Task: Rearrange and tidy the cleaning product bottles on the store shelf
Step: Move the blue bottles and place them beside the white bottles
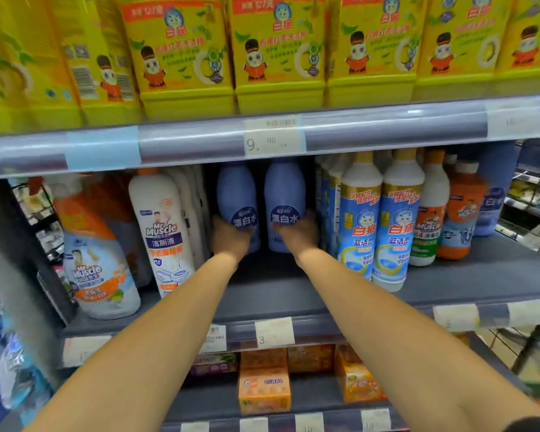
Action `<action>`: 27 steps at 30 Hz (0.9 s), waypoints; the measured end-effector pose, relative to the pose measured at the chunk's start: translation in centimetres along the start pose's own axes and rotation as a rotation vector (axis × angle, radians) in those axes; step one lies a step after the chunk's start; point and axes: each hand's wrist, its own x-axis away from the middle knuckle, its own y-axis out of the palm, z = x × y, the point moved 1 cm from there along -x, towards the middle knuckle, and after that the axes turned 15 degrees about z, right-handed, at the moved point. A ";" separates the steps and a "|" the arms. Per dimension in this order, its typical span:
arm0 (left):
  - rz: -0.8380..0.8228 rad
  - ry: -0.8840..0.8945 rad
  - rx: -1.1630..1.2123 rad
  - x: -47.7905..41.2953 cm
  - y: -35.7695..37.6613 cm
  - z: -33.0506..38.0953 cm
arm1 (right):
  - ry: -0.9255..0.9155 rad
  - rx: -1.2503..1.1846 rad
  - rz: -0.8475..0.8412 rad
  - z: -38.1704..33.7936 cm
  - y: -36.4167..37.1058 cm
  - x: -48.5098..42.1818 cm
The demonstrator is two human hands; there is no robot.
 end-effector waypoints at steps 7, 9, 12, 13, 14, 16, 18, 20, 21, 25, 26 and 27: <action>0.046 -0.090 0.124 -0.7 1.2 -0.6 | -0.003 -0.063 -0.026 0.8 0.3 -0.7; 0.014 -0.118 0.145 -0.6 1.4 -0.6 | -0.010 -0.070 -0.052 1.0 0.3 -0.6; -0.040 -0.144 0.221 -0.8 1.9 -0.9 | -0.058 -0.027 -0.086 1.2 0.3 -0.4; -0.045 -0.151 0.230 -0.9 2.0 -0.9 | -0.074 -0.005 -0.086 1.1 0.3 -0.4; -0.041 -0.154 0.227 -1.0 2.0 -1.0 | -0.088 0.013 -0.083 1.1 0.3 -0.4; -0.015 -0.152 0.182 -0.9 1.9 -0.9 | -0.117 0.053 -0.083 1.0 0.3 -0.4; 0.004 -0.166 0.191 -0.6 1.6 -0.6 | -0.129 0.079 -0.084 0.8 0.2 -0.3; 0.004 -0.159 0.264 -0.2 1.1 -0.6 | -0.135 0.099 -0.078 0.6 -0.1 -0.1; -0.001 -0.151 0.303 0.1 0.8 -0.6 | -0.142 0.113 -0.070 0.5 -0.2 0.1; -0.015 -0.124 0.297 1.8 -1.1 0.3 | -0.164 0.134 -0.077 -0.4 -1.1 1.1; -0.018 -0.137 0.269 2.2 -1.7 0.7 | -0.159 0.139 -0.085 -0.6 -1.5 1.5; -0.025 -0.151 0.244 2.6 -2.3 1.2 | -0.161 0.143 -0.089 -0.9 -1.9 1.7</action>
